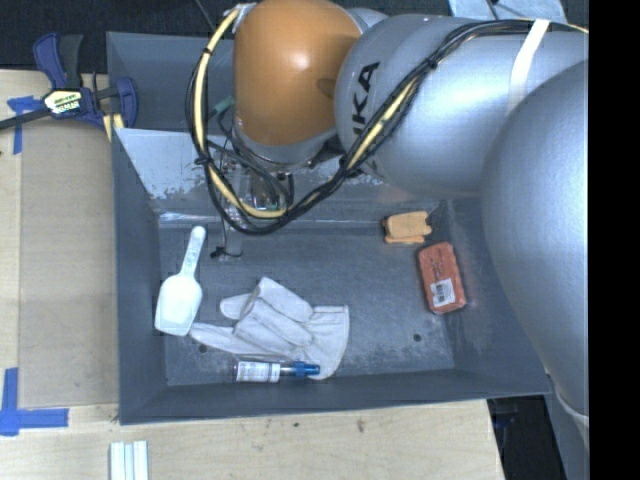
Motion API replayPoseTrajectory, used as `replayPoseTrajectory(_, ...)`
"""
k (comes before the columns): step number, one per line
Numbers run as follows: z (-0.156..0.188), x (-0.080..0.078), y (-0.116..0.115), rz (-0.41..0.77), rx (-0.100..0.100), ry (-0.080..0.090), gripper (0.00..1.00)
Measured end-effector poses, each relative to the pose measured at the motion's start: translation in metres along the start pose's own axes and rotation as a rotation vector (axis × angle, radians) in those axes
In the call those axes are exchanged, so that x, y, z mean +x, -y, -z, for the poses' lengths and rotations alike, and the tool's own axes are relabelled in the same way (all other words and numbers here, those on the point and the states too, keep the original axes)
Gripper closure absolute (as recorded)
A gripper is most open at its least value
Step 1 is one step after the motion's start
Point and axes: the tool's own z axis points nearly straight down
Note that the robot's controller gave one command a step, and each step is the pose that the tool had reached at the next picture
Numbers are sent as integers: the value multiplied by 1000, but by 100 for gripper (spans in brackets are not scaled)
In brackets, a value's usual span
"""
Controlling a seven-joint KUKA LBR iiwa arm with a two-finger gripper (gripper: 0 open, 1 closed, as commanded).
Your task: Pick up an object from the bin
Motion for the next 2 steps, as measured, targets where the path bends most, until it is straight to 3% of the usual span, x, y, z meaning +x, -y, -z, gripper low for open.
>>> replayPoseTrajectory(1,6,-1,1,-3,-2,8,0)
replayPoseTrajectory(2,-41,39,21,-6,-3,13,0)
